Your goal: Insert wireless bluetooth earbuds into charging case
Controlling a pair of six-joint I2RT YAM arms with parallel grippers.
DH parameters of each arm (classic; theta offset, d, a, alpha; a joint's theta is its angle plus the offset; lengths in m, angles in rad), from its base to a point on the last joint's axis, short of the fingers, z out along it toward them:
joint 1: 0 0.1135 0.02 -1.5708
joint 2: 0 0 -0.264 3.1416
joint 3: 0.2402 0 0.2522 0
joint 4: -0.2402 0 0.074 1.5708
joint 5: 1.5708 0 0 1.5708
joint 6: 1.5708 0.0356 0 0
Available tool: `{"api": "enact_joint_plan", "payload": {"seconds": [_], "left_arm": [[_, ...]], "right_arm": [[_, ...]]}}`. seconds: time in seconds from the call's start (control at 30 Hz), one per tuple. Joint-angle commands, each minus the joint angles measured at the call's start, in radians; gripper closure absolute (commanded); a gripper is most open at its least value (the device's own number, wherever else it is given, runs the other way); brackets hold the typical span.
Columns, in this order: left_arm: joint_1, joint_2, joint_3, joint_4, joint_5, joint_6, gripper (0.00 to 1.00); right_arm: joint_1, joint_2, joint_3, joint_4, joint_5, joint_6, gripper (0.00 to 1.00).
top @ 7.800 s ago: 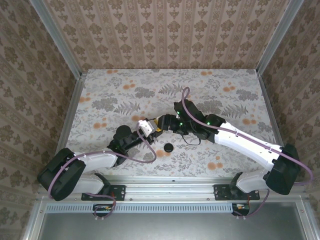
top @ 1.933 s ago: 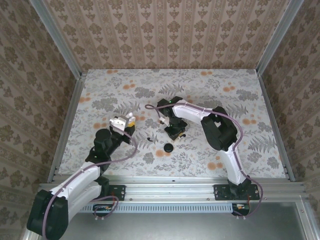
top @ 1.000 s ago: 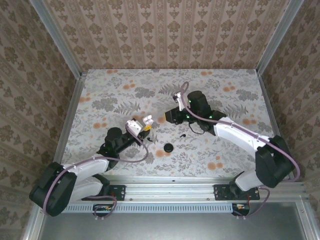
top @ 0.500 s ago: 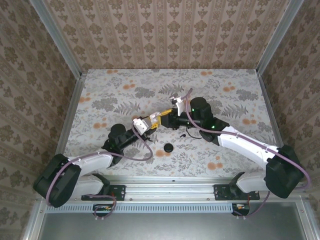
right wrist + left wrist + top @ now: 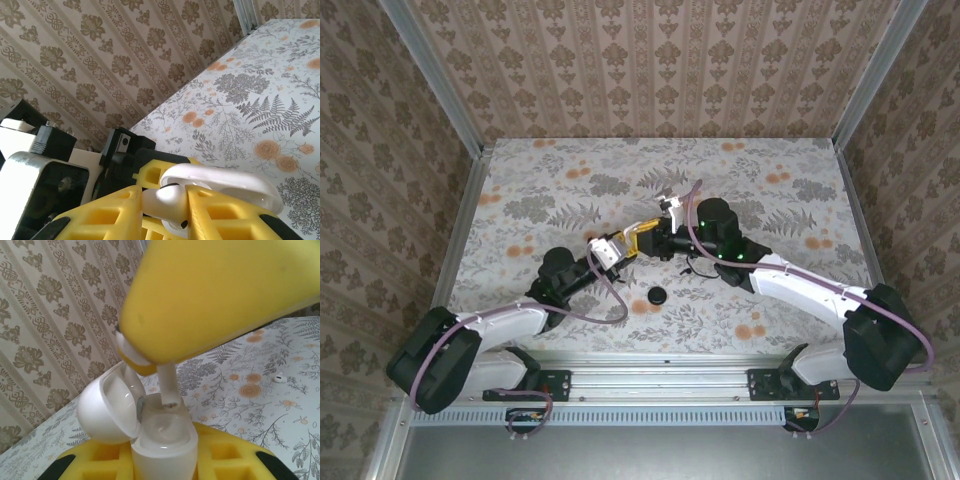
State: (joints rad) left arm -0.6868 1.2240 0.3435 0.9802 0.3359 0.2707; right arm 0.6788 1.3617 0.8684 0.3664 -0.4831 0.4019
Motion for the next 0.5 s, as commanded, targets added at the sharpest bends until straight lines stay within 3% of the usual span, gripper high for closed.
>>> {"api": "enact_joint_plan", "payload": {"seconds": [0.0, 0.47], "left_arm": [[-0.008, 0.005, 0.04, 0.041, -0.011, -0.007, 0.92], [-0.009, 0.014, 0.05, 0.057, -0.019, -0.046, 0.91]], "right_arm": [[0.007, 0.017, -0.013, 0.056, -0.015, 0.019, 0.73], [0.016, 0.072, -0.011, 0.102, -0.039, 0.04, 0.73]]}}
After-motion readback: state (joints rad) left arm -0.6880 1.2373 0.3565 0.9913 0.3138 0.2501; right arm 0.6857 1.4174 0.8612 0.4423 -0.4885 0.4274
